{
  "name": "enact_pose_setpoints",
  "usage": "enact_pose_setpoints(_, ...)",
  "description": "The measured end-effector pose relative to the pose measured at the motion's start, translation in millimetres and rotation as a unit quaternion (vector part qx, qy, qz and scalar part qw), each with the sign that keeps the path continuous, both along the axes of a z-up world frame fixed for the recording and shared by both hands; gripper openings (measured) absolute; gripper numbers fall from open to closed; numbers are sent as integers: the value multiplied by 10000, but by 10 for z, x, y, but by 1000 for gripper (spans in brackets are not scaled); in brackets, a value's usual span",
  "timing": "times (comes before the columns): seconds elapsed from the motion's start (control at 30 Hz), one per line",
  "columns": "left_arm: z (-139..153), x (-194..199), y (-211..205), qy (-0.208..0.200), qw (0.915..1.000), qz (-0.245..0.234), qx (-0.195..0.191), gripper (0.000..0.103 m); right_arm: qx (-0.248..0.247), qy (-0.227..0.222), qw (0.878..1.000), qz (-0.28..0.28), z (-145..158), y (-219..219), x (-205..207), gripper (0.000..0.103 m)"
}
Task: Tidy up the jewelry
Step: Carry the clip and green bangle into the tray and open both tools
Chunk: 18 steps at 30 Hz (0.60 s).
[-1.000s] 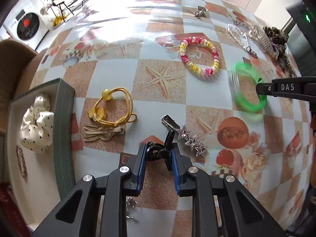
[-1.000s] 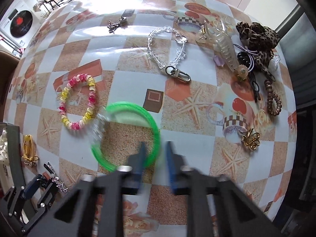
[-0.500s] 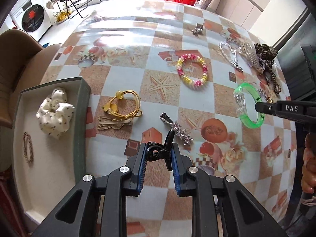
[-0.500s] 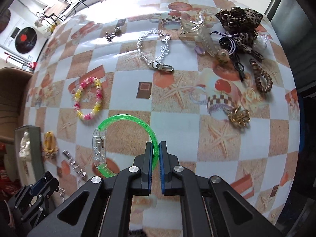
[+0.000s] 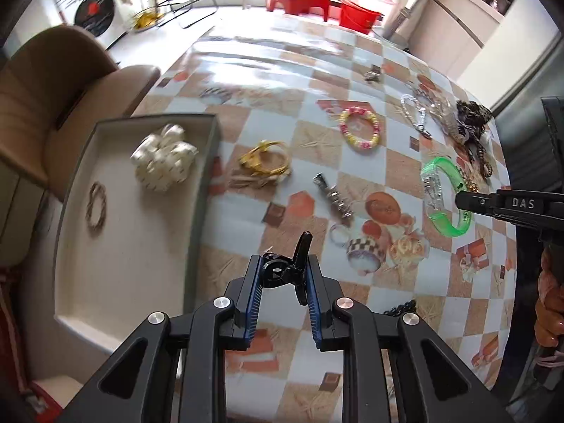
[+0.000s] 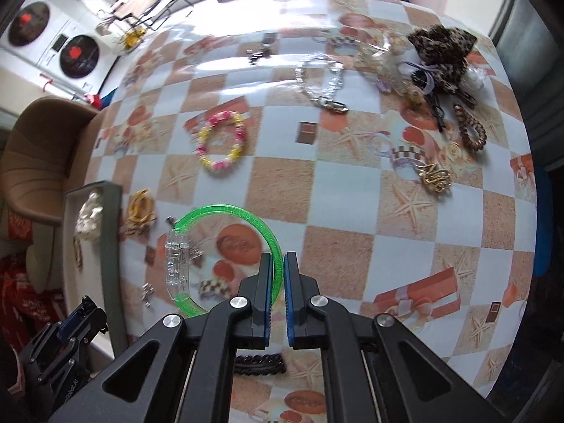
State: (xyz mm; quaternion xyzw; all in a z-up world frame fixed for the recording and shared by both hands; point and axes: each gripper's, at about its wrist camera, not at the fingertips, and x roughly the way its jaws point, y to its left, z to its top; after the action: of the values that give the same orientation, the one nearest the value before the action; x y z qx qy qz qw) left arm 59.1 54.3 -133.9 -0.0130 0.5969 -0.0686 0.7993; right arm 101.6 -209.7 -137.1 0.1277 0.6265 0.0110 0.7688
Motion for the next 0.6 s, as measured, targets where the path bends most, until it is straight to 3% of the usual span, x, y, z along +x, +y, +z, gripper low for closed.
enact_pose_setpoints(0.3,-21,-44,652,30,9999,81,-66,27,-39,-102,9996,260,109,651,1,6)
enact_pose_setpoints(0.6,-111,44,1526,49,9992,398,-47,27,-20,-154,9980,613,107,1726,179,6)
